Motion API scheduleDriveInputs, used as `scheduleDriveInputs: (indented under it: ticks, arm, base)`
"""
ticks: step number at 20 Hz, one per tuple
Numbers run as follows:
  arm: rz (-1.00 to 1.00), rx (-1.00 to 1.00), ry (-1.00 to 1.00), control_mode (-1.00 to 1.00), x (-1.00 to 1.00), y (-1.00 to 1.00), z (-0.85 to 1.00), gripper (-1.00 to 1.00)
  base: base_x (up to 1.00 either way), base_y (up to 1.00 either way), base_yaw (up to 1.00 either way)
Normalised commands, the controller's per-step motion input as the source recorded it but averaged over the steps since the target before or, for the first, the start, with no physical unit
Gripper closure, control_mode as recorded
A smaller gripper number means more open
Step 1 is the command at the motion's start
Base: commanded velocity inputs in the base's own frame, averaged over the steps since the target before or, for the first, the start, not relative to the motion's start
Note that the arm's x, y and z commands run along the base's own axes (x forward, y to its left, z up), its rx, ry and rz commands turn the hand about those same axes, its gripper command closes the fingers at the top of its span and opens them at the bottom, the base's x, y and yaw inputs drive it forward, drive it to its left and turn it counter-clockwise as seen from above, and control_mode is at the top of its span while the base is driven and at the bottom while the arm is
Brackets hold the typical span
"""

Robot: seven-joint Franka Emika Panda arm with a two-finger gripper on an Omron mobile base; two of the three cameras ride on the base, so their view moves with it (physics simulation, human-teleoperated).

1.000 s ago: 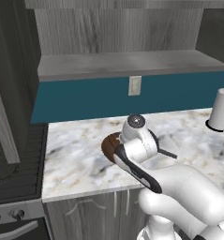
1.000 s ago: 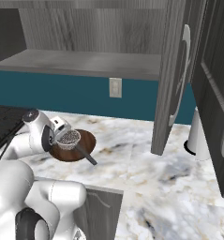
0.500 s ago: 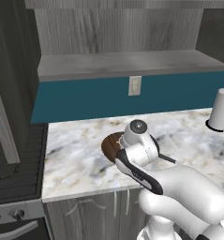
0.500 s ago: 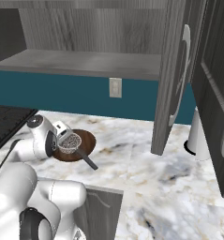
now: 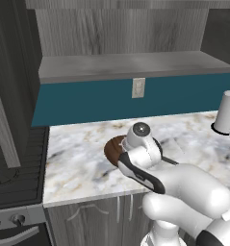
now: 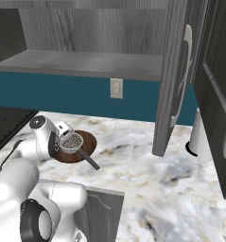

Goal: Open the cabinet and setup a tea strainer by placing it in the bowl upright.

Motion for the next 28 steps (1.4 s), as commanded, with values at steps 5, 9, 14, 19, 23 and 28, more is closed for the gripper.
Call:
scheduleDriveInputs:
  ticks: [5, 9, 14, 19, 23, 28]
  arm:
    - [0.0, 0.0, 0.0, -1.0, 0.22, 0.01, 0.0, 1.0]
    - [0.0, 0.0, 0.0, -1.0, 0.2, 0.08, 0.0, 1.0]
    - [0.0, 0.0, 0.01, -1.0, 0.16, 0.14, -0.05, 1.0]
    - [0.0, 0.0, 0.02, -1.0, 0.08, 0.04, -0.08, 1.0]
    - [0.0, -0.01, 0.0, -1.0, 0.0, 0.0, -0.11, 1.0]
    - [0.0, 0.0, 0.0, -1.0, 0.0, 0.0, -0.26, 1.0]
  base:
    - [0.0, 0.0, 0.0]
    - [0.0, 0.0, 0.0]
    - [0.0, 0.0, 0.0]
    - [0.0, 0.0, 0.0]
    - [0.0, 0.0, 0.0]
    - [0.0, 0.0, 0.0]
